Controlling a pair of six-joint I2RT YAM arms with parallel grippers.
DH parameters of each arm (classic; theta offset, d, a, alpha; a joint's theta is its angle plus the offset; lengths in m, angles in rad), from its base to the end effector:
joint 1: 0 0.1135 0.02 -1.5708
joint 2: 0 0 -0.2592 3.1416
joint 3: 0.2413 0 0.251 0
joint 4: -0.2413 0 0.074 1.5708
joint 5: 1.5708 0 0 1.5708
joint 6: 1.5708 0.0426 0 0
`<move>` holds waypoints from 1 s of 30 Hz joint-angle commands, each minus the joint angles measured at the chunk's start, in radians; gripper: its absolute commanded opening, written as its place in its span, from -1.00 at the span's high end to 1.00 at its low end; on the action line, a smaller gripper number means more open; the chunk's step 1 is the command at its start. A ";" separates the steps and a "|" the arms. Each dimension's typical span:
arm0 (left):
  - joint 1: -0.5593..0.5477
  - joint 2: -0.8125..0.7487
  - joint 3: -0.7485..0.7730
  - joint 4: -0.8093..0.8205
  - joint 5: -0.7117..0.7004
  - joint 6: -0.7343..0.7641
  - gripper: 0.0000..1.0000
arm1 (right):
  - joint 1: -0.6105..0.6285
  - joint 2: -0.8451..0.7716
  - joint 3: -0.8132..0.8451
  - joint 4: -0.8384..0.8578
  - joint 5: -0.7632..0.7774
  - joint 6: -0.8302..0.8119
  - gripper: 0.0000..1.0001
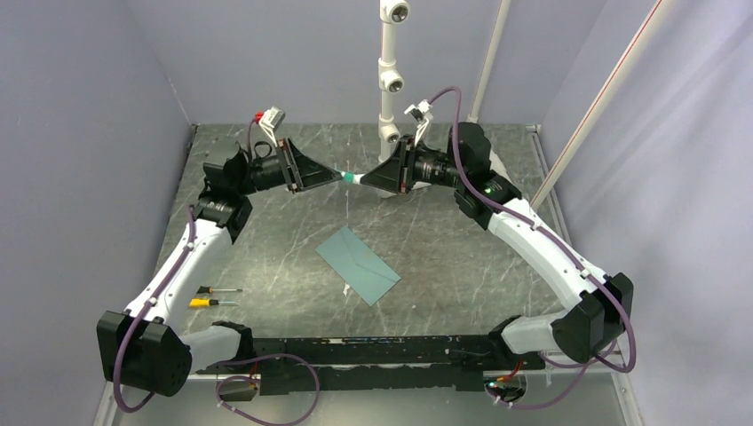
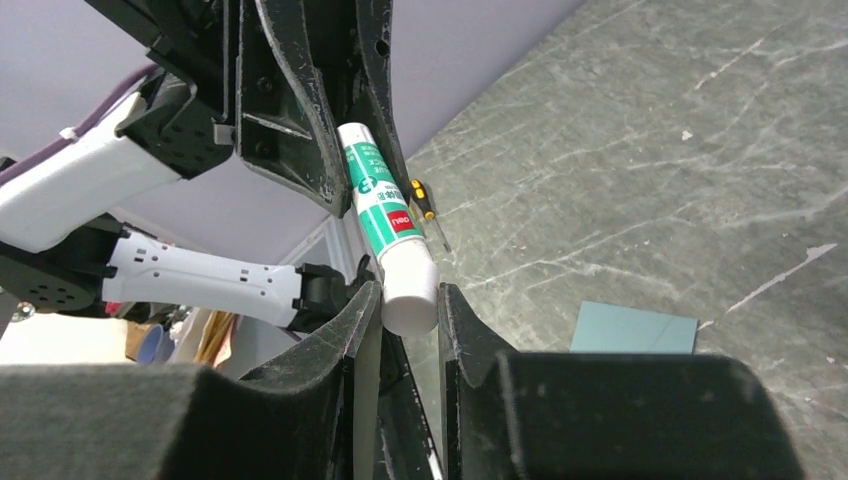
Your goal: Place the letter into the envelope and seal it
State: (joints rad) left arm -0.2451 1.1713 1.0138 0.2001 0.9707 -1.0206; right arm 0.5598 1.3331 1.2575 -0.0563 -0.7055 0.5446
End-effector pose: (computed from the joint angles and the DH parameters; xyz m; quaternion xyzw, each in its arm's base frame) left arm 0.2508 -0.0990 0.3775 0.0804 0.6939 -0.6380 0.3240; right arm 0.2497 0.1891 0.3928 -0.2330 0.7041 0.5456 0.3902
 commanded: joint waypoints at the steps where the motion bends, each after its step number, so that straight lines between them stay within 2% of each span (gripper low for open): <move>1: -0.010 -0.037 0.037 0.191 0.033 -0.105 0.95 | 0.007 -0.010 0.022 0.050 -0.031 0.014 1.00; 4: -0.011 -0.036 0.034 0.250 0.037 -0.152 0.95 | 0.001 -0.019 0.014 0.091 -0.058 0.048 1.00; 10: -0.011 -0.005 0.032 0.478 0.064 -0.325 0.95 | -0.026 -0.033 0.027 0.213 -0.109 0.212 1.00; 14: -0.011 -0.014 0.037 0.453 0.048 -0.314 0.95 | -0.038 -0.038 0.036 0.290 -0.129 0.312 1.00; 24: -0.012 -0.035 0.053 0.417 0.013 -0.304 0.95 | -0.038 -0.059 0.038 0.329 -0.099 0.382 1.00; 30: -0.018 -0.040 0.013 0.496 -0.037 -0.364 0.95 | -0.036 -0.071 -0.057 0.576 -0.065 0.566 1.00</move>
State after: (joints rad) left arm -0.2474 1.1641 1.0233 0.5987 0.9619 -1.3399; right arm 0.5243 1.2995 1.2388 0.2794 -0.8097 0.9627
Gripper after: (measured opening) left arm 0.283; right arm 0.247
